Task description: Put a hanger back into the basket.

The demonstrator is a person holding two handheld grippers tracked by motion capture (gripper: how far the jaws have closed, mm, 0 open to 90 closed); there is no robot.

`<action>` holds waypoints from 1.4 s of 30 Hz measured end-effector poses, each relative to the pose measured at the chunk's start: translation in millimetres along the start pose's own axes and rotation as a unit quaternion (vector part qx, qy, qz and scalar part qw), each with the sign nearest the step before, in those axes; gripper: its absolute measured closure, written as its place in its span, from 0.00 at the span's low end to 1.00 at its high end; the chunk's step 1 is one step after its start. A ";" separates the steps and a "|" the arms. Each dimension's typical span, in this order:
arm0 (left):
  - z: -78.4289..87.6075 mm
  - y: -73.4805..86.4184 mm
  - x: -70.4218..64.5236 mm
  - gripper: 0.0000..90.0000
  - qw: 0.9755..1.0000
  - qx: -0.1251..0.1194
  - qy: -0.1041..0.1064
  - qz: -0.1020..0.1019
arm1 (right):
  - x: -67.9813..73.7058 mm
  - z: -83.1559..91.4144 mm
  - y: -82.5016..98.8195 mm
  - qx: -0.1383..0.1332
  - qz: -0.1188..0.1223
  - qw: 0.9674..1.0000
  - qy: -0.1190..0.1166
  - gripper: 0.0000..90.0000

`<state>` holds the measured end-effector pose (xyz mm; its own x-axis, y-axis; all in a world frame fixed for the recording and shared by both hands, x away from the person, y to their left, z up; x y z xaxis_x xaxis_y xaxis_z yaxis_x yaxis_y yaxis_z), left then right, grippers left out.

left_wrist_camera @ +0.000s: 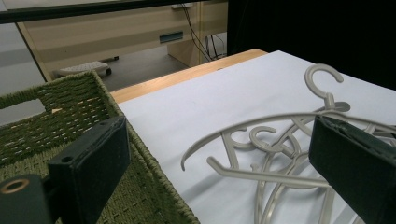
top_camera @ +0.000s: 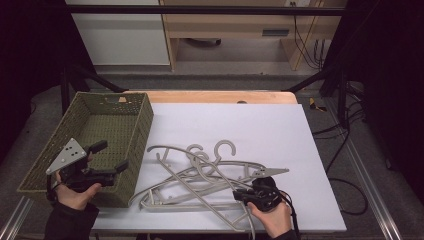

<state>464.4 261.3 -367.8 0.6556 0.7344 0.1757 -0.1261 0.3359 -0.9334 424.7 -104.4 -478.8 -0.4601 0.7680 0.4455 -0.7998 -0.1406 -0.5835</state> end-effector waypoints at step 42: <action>-54.7 7.8 -101.9 0.33 0.954 0.165 0.148 -0.202 | 26.6 35.5 -8.9 0.087 0.184 0.973 -0.106 0.92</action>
<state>437.4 156.9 -410.1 0.8753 0.3240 0.3590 -0.0140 0.7590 -0.6510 405.9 -104.9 -437.7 -0.7821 0.5016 0.3698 -0.6109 -0.4996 -0.6142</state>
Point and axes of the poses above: each handheld gripper's, and its own axes: z roughly backward along the jaws, y roughly out of its underside, x roughly to its left, the point moved 8 cm from there along -z, roughly forward along the jaws, and after that the axes turned 10 degrees about -z, right-handed, at the moved point
